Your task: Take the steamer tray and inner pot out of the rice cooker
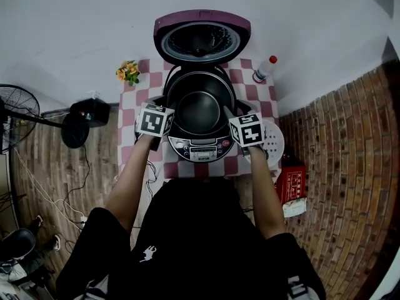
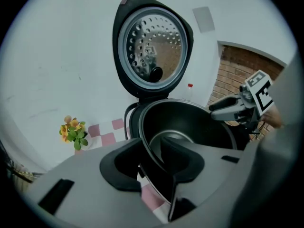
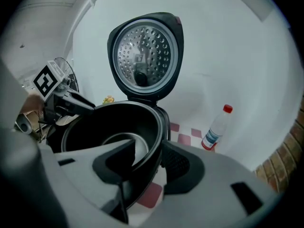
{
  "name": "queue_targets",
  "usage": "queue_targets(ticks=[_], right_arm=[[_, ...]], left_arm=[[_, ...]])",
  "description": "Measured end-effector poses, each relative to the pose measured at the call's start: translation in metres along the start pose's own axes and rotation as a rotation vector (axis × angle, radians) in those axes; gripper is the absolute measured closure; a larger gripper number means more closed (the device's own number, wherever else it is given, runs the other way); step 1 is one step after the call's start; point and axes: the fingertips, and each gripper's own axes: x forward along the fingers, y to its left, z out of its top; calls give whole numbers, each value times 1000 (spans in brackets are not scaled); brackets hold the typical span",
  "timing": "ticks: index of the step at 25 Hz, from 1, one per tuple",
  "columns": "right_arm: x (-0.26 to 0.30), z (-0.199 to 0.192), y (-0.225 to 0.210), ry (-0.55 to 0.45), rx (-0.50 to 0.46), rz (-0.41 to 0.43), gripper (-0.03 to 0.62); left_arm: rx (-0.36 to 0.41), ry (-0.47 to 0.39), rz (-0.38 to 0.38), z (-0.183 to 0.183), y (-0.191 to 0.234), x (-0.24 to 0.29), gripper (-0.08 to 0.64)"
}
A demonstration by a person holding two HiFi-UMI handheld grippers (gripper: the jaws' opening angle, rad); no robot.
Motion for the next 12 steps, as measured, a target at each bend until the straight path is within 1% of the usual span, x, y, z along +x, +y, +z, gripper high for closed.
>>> queue_targets(ticks=[2, 4, 7, 9, 12], right_arm=[[1, -1, 0, 6, -27, -15, 433], [3, -1, 1, 14, -62, -31, 433], [6, -7, 1, 38, -69, -36, 433], [8, -7, 0, 55, -63, -38, 433], [9, -6, 0, 92, -65, -37, 433]], left_arm=[[19, 6, 30, -2, 4, 0, 457], [55, 3, 73, -2, 5, 3, 462], [116, 8, 127, -1, 4, 3, 450], [138, 20, 134, -1, 4, 2, 433], [125, 30, 124, -4, 4, 3, 434]])
